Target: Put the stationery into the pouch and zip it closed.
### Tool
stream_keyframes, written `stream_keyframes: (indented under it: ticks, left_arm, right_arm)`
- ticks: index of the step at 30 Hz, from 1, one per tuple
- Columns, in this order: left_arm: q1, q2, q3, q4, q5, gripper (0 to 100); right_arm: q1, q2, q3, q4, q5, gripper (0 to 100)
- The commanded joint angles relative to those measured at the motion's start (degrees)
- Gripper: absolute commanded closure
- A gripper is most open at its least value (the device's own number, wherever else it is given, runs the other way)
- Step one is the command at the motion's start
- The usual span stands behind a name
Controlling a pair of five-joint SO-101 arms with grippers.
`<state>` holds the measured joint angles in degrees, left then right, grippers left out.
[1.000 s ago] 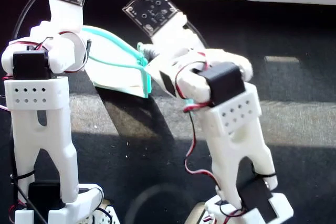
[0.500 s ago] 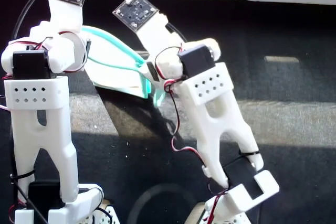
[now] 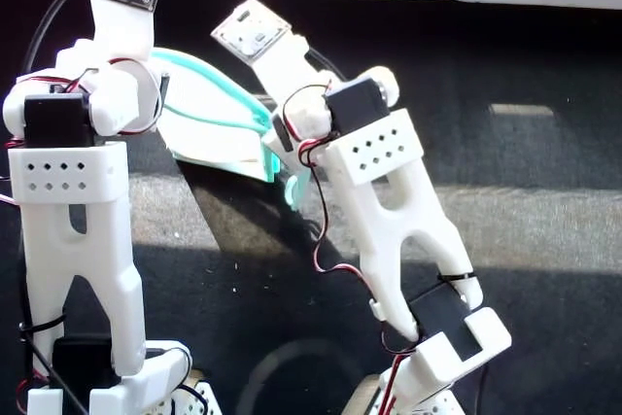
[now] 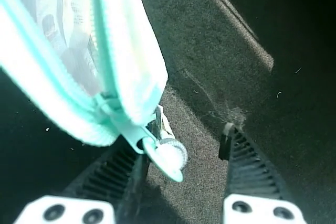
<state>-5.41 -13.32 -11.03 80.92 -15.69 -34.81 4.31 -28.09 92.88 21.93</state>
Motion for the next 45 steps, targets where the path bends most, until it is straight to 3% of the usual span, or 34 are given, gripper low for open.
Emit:
stream_keyframes:
  ticks: [1,11,15,21,28,32,45]
  left_arm:
    - [1.63,-0.48,-0.13,0.79,0.18,99]
    - [1.63,-0.48,-0.13,0.79,0.18,99]
    - [1.63,-0.48,-0.13,0.70,0.18,99]
    - [1.54,-0.48,-0.13,0.79,0.18,99]
    - [-1.10,-0.22,-0.13,0.62,0.18,99]
    - [-1.89,-0.22,-0.13,0.79,0.18,99]
    - [-1.98,-0.31,-0.13,0.53,0.18,99]
  right_arm:
    - [1.01,-0.40,0.04,0.75,-0.62,76.6]
    - [4.53,-0.31,0.22,4.70,-0.62,76.6]
    - [4.44,0.04,1.71,1.89,-0.62,76.6]
    - [2.33,-0.40,9.98,-2.59,-1.76,76.6]
    - [0.31,-0.40,9.63,-6.55,-2.99,76.6]
    - [0.22,-0.40,9.71,-8.57,-8.00,76.6]
    - [-4.79,-3.91,10.07,-5.41,-9.76,76.6]
